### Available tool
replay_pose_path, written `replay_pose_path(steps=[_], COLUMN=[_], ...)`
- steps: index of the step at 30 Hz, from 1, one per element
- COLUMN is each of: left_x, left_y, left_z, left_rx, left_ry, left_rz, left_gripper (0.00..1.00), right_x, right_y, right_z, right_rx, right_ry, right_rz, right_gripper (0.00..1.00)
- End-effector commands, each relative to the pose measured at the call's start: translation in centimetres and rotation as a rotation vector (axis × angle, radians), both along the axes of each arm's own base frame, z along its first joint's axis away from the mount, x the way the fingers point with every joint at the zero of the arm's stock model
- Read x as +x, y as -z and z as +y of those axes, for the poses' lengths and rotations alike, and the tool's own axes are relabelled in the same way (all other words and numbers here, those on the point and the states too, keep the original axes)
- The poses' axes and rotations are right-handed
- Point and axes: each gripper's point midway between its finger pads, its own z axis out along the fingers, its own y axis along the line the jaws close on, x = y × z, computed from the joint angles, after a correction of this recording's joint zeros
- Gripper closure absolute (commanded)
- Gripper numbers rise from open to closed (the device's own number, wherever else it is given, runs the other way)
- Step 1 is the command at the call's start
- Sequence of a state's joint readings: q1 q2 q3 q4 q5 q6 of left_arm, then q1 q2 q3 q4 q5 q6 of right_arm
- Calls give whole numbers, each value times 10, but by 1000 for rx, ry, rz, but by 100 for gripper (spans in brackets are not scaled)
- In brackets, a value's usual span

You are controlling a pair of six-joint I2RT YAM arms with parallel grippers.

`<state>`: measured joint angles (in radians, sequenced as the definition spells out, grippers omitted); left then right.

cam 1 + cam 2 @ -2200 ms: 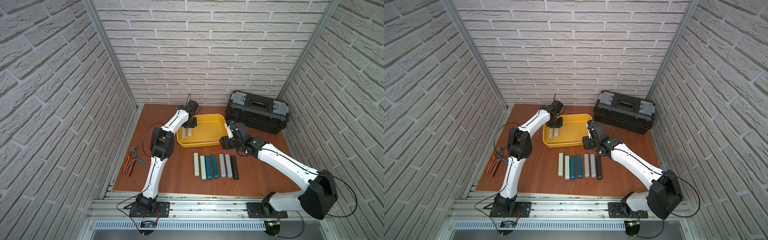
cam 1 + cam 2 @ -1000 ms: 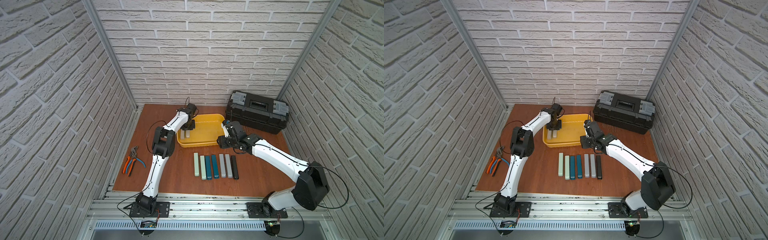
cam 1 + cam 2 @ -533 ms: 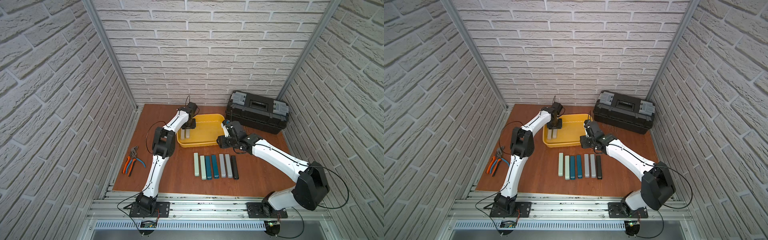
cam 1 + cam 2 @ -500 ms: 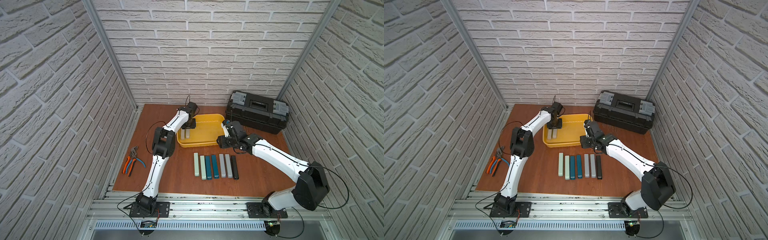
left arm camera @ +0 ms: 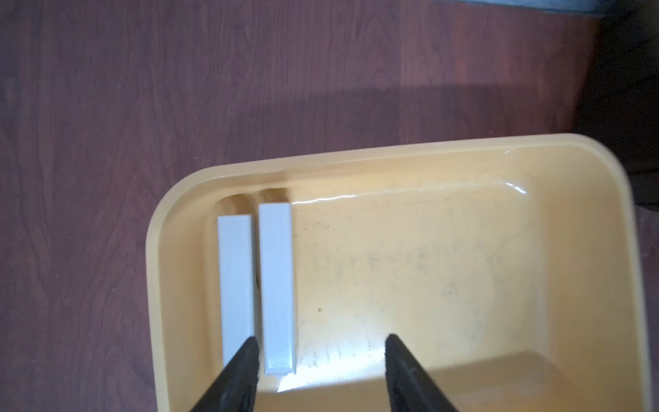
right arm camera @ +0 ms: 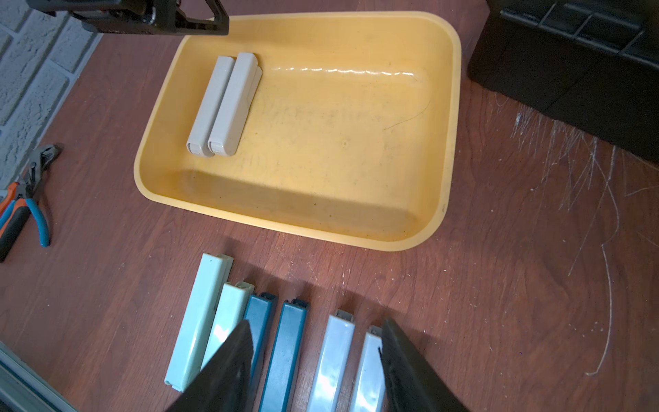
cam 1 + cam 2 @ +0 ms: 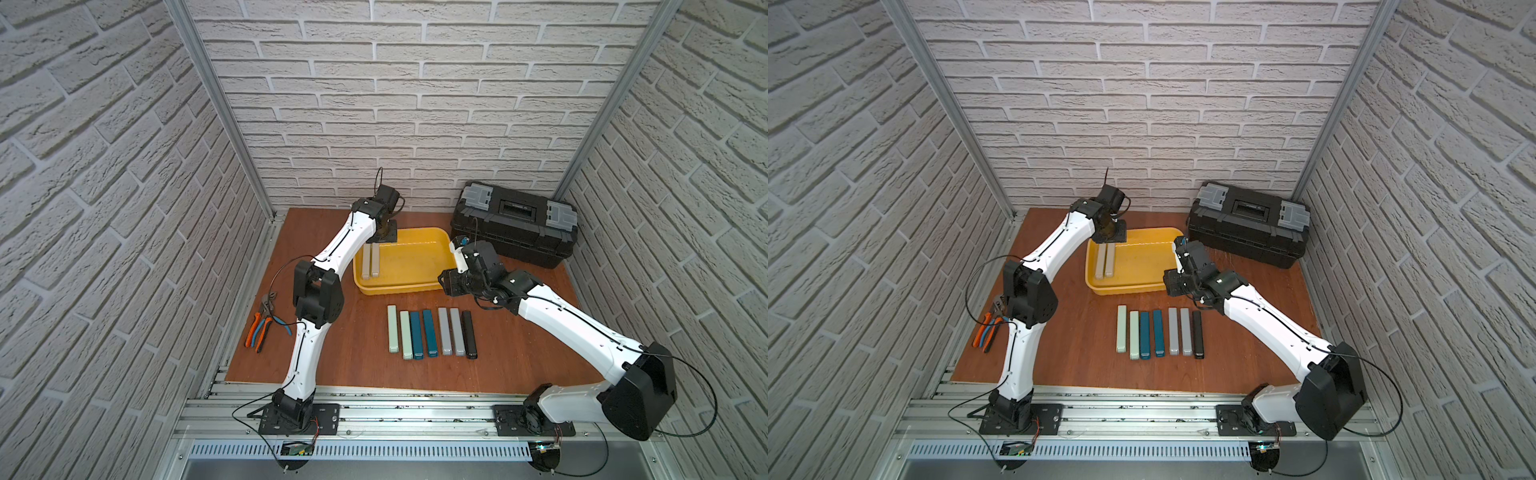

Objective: Put the pruning pliers into the storage box
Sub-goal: Place the pruning pliers in the storage box, then pick up the pruning pliers from the center of the board.

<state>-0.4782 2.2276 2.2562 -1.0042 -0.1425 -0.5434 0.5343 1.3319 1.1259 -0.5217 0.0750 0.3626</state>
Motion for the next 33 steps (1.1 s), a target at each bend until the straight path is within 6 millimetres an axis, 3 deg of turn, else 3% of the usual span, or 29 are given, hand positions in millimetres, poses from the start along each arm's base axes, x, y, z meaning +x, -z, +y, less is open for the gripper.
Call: replay_pose_path(steps=[1,8,13,17,25,33], left_x=[-16,-52,-93,-130,-211,-249], left_y=[-29,-63,-63,-43,23,65], left_z=[5,5,8,4,-8,0], left_rx=[22,50,58,-1,-3,-45], left_ry=[19,56,72,78,104,60], left_rz=[-34,-100,-107,-91,52,143], left_gripper=[42,40,39,39,39,39], right_x=[-4,-1,-1,1,5,4], right_y=[-19,-33,-47,-47,-25,-14], right_z=[-7,-23,-28,-25,-16,-10], right_rx=[0,-91,-96,-75,-62,-30], right_ry=[12,31,36,42,30,42], right_rz=[-55,-121,-173,-180,-122,-63], right_gripper=[41,41,40,40,40,41])
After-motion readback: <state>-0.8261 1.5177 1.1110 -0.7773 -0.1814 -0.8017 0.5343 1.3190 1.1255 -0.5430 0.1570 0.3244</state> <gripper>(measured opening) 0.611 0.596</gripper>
